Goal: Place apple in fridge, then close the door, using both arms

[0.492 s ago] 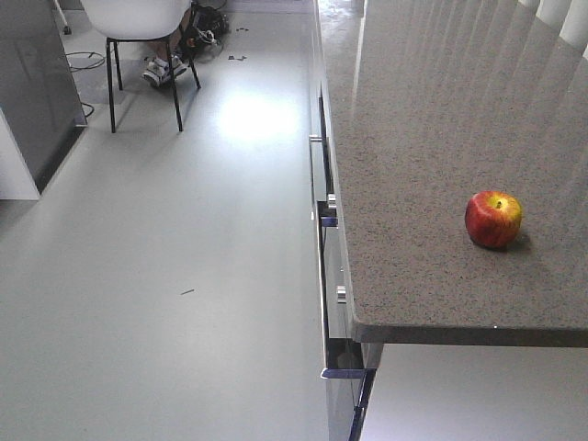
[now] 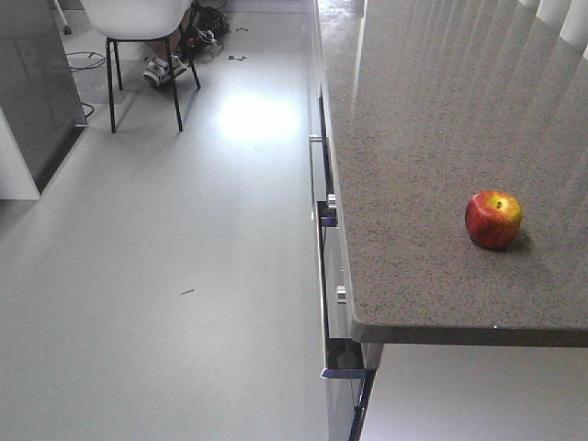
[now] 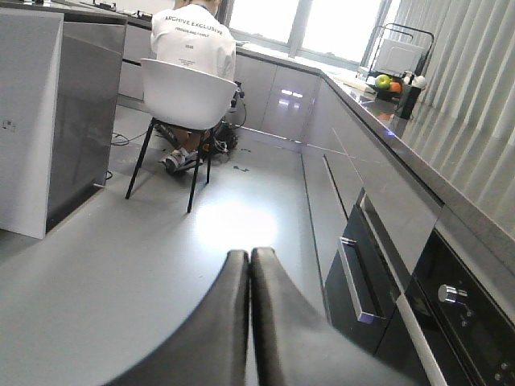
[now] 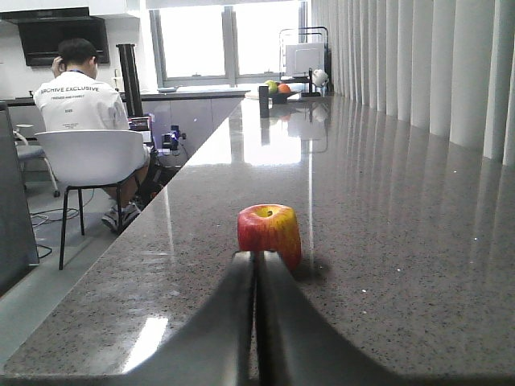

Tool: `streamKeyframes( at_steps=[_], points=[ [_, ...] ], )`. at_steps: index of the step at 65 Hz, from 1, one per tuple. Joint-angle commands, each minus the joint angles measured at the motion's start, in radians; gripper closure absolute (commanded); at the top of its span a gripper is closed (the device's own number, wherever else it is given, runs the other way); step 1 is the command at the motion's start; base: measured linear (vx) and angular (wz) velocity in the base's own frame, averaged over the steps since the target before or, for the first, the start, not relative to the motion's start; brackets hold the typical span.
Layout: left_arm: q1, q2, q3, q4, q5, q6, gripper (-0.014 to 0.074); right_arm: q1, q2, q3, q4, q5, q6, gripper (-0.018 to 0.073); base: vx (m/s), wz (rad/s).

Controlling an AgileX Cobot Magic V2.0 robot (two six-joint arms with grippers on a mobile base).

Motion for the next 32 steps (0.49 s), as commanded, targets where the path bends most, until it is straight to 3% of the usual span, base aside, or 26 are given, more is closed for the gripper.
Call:
streamKeyframes(
  at_steps=[1, 32],
  points=[
    [-0.001, 0.013, -0.017, -0.003, -0.068, -0.010, 0.0603, -0.002, -0.012, -0.003, -0.012, -0.074, -0.005, 0.0565, 0.00, 0.00],
    [-0.001, 0.013, -0.017, -0.003, -0.068, -0.010, 0.0603, -0.001, -0.012, -0.004, -0.009, -0.088, -0.001, 0.0565, 0.00, 0.00]
  ],
)
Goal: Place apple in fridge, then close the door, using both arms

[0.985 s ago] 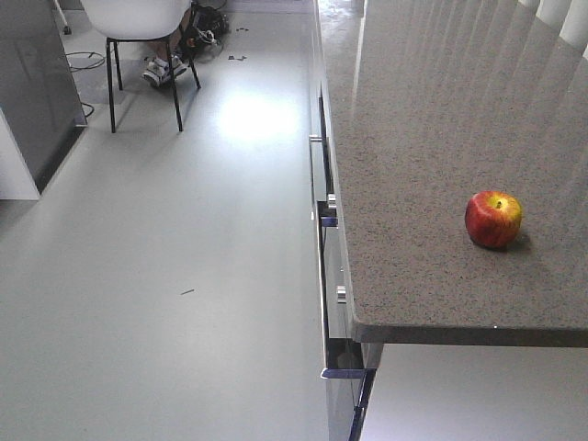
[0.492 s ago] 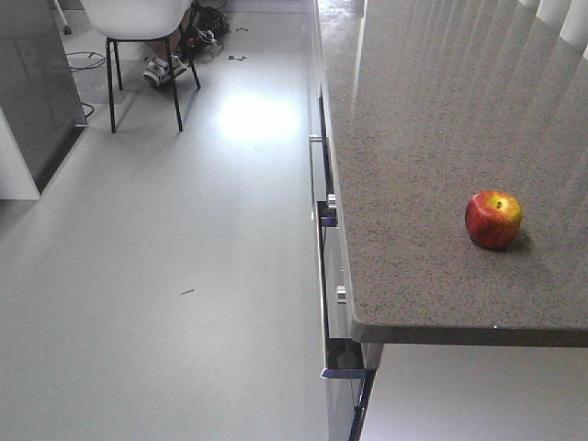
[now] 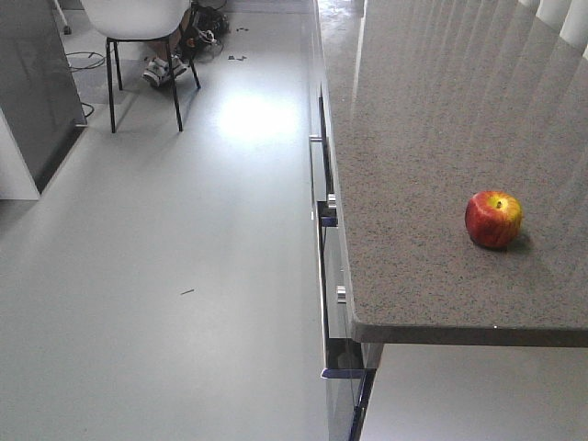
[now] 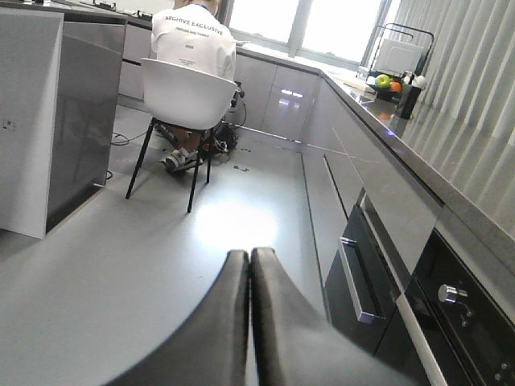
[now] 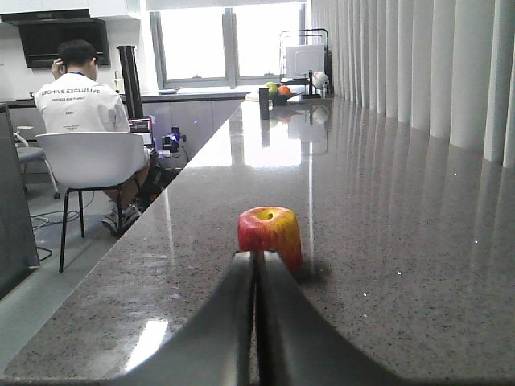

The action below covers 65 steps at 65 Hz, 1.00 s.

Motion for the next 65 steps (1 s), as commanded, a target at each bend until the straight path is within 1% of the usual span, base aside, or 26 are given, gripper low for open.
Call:
streamKeyframes(
  at_steps=[1, 8, 12, 16, 19, 22, 24, 30, 33, 38, 42, 48, 52, 55, 60, 64, 65],
  points=[
    [-0.001, 0.013, -0.017, -0.003, -0.068, -0.010, 0.0603, -0.001, -0.012, -0.004, -0.009, -0.088, -0.001, 0.0565, 0.00, 0.00],
    [-0.001, 0.013, -0.017, -0.003, -0.068, -0.010, 0.0603, -0.001, -0.012, -0.004, -0.008, -0.102, -0.001, 0.0565, 0.00, 0.00],
    [-0.001, 0.013, -0.017, -0.003, -0.068, -0.010, 0.0603, -0.001, -0.012, -0.004, 0.013, -0.122, 0.007, 0.0565, 0.00, 0.00],
    [-0.001, 0.013, -0.017, -0.003, -0.068, -0.010, 0.0603, 0.000, -0.012, -0.004, 0.073, -0.140, 0.052, 0.0565, 0.00, 0.00],
    [-0.001, 0.013, -0.017, -0.003, -0.068, -0.010, 0.0603, 0.000, -0.012, -0.005, 0.136, -0.139, 0.100, 0.0565, 0.00, 0.00],
    [-0.001, 0.013, -0.017, -0.003, -0.068, -0.010, 0.0603, 0.000, -0.012, -0.014, 0.177, -0.117, 0.124, 0.0565, 0.00, 0.00],
    [-0.001, 0.013, -0.017, -0.003, -0.068, -0.010, 0.0603, 0.000, -0.012, -0.029, 0.188, -0.088, 0.124, 0.0565, 0.00, 0.00],
    [-0.001, 0.013, -0.017, -0.003, -0.068, -0.010, 0.0603, 0.000, -0.009, -0.103, 0.186, 0.030, 0.120, 0.0565, 0.00, 0.00],
    [-0.001, 0.013, -0.017, -0.003, -0.068, -0.010, 0.0603, 0.000, 0.000, -0.171, 0.184, 0.100, 0.115, 0.0565, 0.00, 0.00],
    [-0.001, 0.013, -0.017, -0.003, -0.068, -0.010, 0.0603, 0.000, 0.040, -0.278, 0.184, 0.212, 0.080, 0.0565, 0.00, 0.00],
    [-0.001, 0.013, -0.017, -0.003, -0.068, -0.010, 0.0603, 0.000, 0.087, -0.370, 0.185, 0.299, 0.029, 0.0563, 0.00, 0.00],
    [-0.001, 0.013, -0.017, -0.003, -0.068, -0.010, 0.0603, 0.000, 0.171, -0.523, 0.190, 0.401, -0.059, 0.0554, 0.00, 0.00],
    [-0.001, 0.013, -0.017, -0.003, -0.068, -0.010, 0.0603, 0.000, 0.221, -0.608, 0.206, 0.451, -0.140, 0.0531, 0.00, 0.00],
    [-0.001, 0.013, -0.017, -0.003, -0.068, -0.010, 0.0603, 0.000, 0.260, -0.663, 0.228, 0.473, -0.191, 0.0499, 0.00, 0.00],
    [-0.001, 0.013, -0.017, -0.003, -0.068, -0.010, 0.0603, 0.000, 0.304, -0.731, 0.273, 0.484, -0.245, 0.0408, 0.00, 0.00],
    [-0.001, 0.013, -0.017, -0.003, -0.068, -0.010, 0.0603, 0.000, 0.332, -0.769, 0.309, 0.476, -0.274, 0.0307, 0.00, 0.00],
    [-0.001, 0.013, -0.017, -0.003, -0.068, -0.010, 0.0603, 0.000, 0.340, -0.776, 0.316, 0.476, -0.283, 0.0268, 0.00, 0.00]
  ],
)
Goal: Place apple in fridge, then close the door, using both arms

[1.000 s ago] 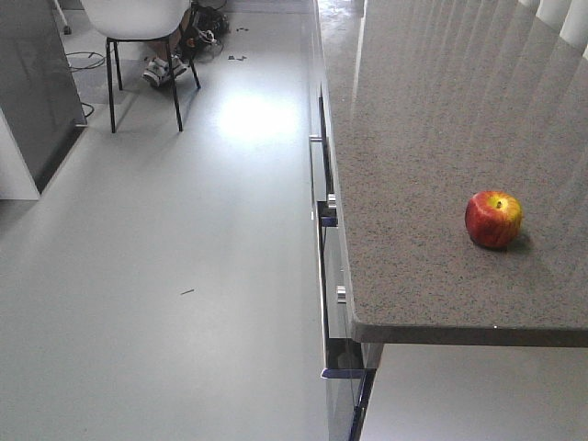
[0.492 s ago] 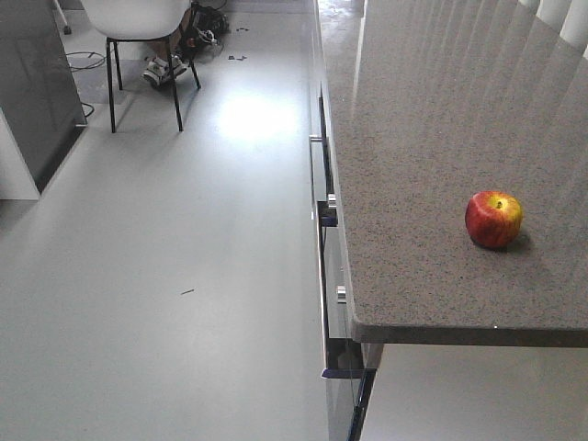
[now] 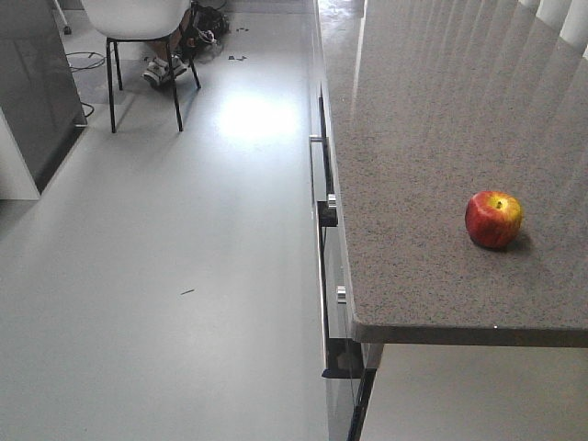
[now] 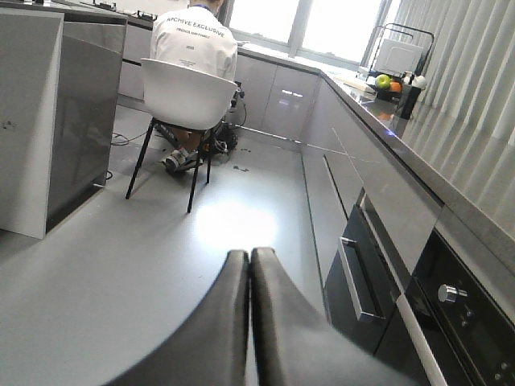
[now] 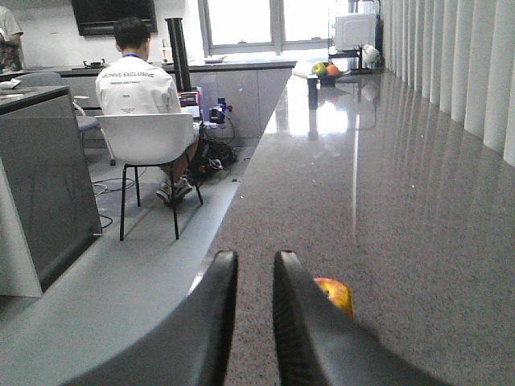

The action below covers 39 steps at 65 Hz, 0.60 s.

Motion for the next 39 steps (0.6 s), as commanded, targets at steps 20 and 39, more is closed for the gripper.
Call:
streamKeyframes(
  at_steps=[20, 39],
  points=[
    [-0.001, 0.013, -0.017, -0.003, -0.068, -0.010, 0.0603, 0.000, 0.127, -0.081, 0.079, -0.135, -0.091, -0.0155, 0.00, 0.00],
    [-0.001, 0.013, -0.017, -0.003, -0.068, -0.010, 0.0603, -0.001, 0.455, -0.343, 0.021, -0.108, -0.094, -0.0127, 0.00, 0.00]
  ],
)
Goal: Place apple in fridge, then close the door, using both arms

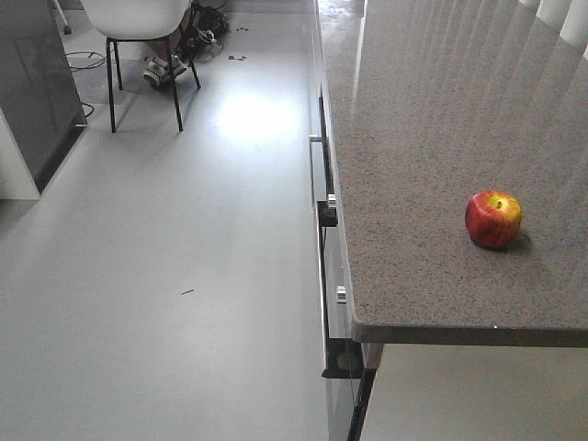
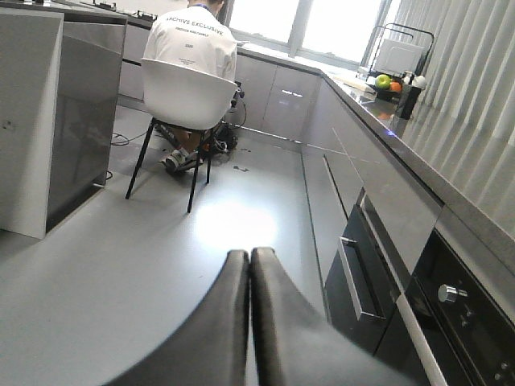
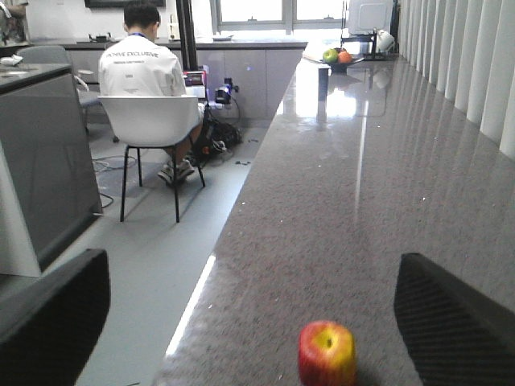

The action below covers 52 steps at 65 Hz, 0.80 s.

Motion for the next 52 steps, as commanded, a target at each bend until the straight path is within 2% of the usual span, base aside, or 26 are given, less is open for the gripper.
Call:
streamKeyframes(
  at_steps=[1, 12, 25, 35, 52],
  points=[
    [-0.001, 0.013, -0.017, -0.003, -0.068, -0.010, 0.0603, -0.001, 0.128, -0.139, -0.040, -0.050, 0.002, -0.0126, 0.00, 0.00],
    [-0.001, 0.013, -0.017, -0.003, -0.068, -0.010, 0.0603, -0.001, 0.367, -0.340, -0.131, 0.052, 0.051, -0.0122, 0.00, 0.00],
    [-0.001, 0.013, -0.017, -0.003, -0.068, -0.010, 0.0603, -0.001, 0.639, -0.515, -0.239, 0.209, 0.185, -0.0113, 0.00, 0.00],
    [-0.001, 0.013, -0.017, -0.003, -0.068, -0.010, 0.0603, -0.001, 0.799, -0.597, -0.238, 0.273, 0.200, -0.0107, 0.00, 0.00],
    [-0.001, 0.013, -0.017, -0.003, -0.068, -0.010, 0.0603, -0.001, 0.980, -0.643, -0.265, 0.265, 0.221, -0.0097, 0.00, 0.00]
  ],
)
